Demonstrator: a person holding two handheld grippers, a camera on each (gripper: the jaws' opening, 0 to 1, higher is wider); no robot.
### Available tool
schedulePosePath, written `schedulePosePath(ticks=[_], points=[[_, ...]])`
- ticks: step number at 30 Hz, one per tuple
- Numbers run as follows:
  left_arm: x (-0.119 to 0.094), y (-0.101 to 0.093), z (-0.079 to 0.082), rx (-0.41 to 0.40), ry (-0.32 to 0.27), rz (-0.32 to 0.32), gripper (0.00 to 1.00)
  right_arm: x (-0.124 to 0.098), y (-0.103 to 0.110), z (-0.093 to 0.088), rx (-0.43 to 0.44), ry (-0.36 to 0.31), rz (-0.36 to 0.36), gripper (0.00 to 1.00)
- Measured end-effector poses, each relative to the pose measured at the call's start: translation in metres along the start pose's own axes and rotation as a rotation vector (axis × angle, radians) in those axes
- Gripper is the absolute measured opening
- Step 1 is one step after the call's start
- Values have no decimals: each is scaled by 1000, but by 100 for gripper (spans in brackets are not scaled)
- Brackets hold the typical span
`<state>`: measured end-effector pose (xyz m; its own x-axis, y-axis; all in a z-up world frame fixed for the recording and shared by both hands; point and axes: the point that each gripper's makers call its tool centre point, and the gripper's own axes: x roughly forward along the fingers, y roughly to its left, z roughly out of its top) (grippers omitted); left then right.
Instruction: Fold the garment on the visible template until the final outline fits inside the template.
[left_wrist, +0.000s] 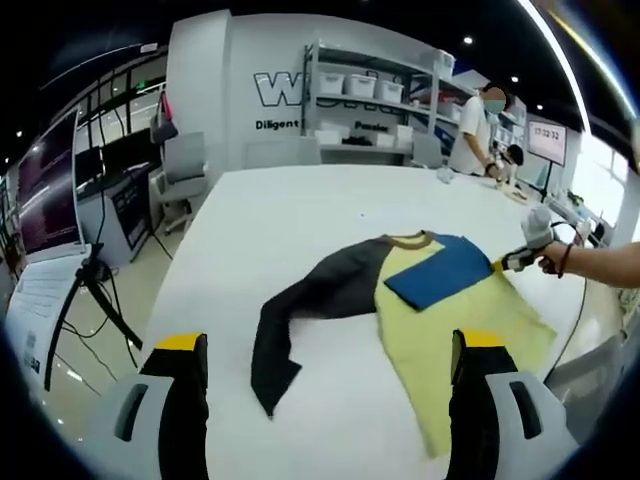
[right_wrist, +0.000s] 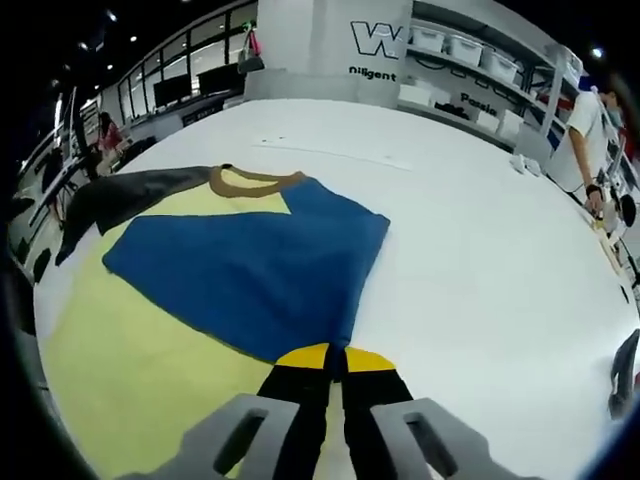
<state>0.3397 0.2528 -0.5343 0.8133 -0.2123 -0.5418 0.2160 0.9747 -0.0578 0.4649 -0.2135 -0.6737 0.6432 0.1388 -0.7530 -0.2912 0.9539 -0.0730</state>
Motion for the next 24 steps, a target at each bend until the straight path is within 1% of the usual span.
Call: schedulePosePath(ticks=[3, 5, 9, 11, 12, 13, 14, 15, 16, 18, 19, 21, 23, 24], points=[[2, 2, -5, -5, 9, 5, 99, 0, -10, -1, 1, 6, -20, 0], [2, 3, -8, -9, 16, 11, 99, -1, -13, -2, 0, 8, -27, 0], [5, 7, -14, -16, 24, 17, 99, -3, -10, -2, 6, 6, -21, 0], [7, 8, -17, -16, 34, 22, 99, -6, -8, 1, 8, -19, -20, 0], [7, 9, -17, -13, 36, 24, 99, -8, -5, 8, 73, -68, -15, 0], [8, 10, -19, -9, 43, 29, 99, -10, -3, 13, 104, -100, 11, 0], [8, 11, -19, -6, 47, 32, 99, -11, -4, 16, 129, -119, 17, 3], [9, 12, -20, -4, 46, 36, 98, -18, -1, 26, 175, -178, 48, 7], [10, 14, -21, -5, 49, 39, 98, -23, 2, 31, 178, -202, 63, 11], [11, 14, -21, -9, 50, 38, 98, -29, 6, 36, 182, -220, 81, 21], [12, 15, -22, -16, 51, 41, 98, -39, 11, 40, 194, -234, 94, 25], [13, 16, -24, -14, 50, 40, 97, -47, 17, 45, 193, -258, 112, 36], [16, 19, -28, -9, 59, 49, 97, -58, 23, 50, 173, -278, 117, 46], [16, 21, -29, -9, 67, 55, 97, -61, 25, 52, 163, -286, 120, 48]])
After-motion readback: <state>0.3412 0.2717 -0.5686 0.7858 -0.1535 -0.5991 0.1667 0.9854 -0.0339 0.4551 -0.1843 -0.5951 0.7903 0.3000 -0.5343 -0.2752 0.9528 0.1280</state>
